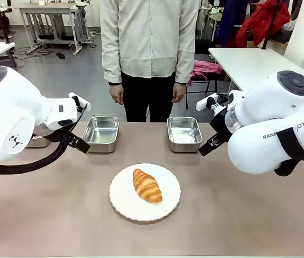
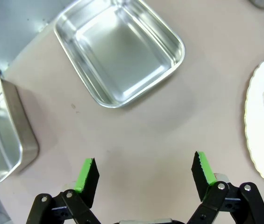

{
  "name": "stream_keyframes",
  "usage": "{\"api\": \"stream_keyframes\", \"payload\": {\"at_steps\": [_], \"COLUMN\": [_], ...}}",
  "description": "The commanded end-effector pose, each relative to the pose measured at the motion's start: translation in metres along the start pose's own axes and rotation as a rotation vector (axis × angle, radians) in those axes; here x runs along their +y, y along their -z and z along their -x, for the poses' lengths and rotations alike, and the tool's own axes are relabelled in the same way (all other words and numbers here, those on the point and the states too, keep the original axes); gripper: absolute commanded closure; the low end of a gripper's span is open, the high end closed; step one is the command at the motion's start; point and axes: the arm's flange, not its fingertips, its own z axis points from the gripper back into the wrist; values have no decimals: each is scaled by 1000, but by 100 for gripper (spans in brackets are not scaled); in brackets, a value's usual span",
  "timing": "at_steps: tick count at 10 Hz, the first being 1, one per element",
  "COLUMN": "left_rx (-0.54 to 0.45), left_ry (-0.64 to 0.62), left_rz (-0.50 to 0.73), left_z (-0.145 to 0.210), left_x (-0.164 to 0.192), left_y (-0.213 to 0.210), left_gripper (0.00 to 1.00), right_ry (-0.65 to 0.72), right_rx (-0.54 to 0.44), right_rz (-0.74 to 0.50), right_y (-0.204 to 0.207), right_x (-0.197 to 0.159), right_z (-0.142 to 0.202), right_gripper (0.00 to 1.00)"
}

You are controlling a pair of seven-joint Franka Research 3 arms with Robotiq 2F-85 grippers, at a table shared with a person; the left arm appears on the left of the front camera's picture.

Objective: Place the bread in the container.
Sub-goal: Place the Butter Roll into the Airtight Container indicated by the human.

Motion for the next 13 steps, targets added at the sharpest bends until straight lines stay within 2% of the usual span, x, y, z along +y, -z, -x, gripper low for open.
{"api": "stream_keyframes", "payload": {"at_steps": [1, 2, 4, 6, 8, 9, 11, 12, 13], "left_rx": [-25, -32, -21, -32, -100, -136, -189, -150, -150], "left_ry": [8, 8, 68, 110, 170, 193, 205, 184, 184], "left_rz": [59, 81, 192, 315, 432, 451, 406, 421, 421], "left_z": [-14, -23, -31, -20, 2, 12, 27, 23, 23], "left_x": [31, 50, 96, 146, 200, 215, 228, 217, 217], "left_y": [-42, -65, -113, -144, -167, -176, -188, -189, -189], "left_gripper": [0, 0, 0, 0, 0, 0, 0, 0, 0], "right_ry": [5, 11, 14, 9, -7, -6, 22, 6, 6], "right_rx": [-54, -78, -121, -156, -220, -258, -314, -264, -264], "right_rz": [3, 5, -72, -187, -264, -291, -310, -270, -270], "right_y": [-28, -46, -91, -121, -146, -149, -151, -160, -160], "right_x": [-18, -32, -82, -144, -191, -205, -217, -208, -208], "right_z": [-16, -25, -30, -16, 15, 27, 42, 38, 38], "right_gripper": [0, 0, 0, 0, 0, 0, 0, 0, 0]}}
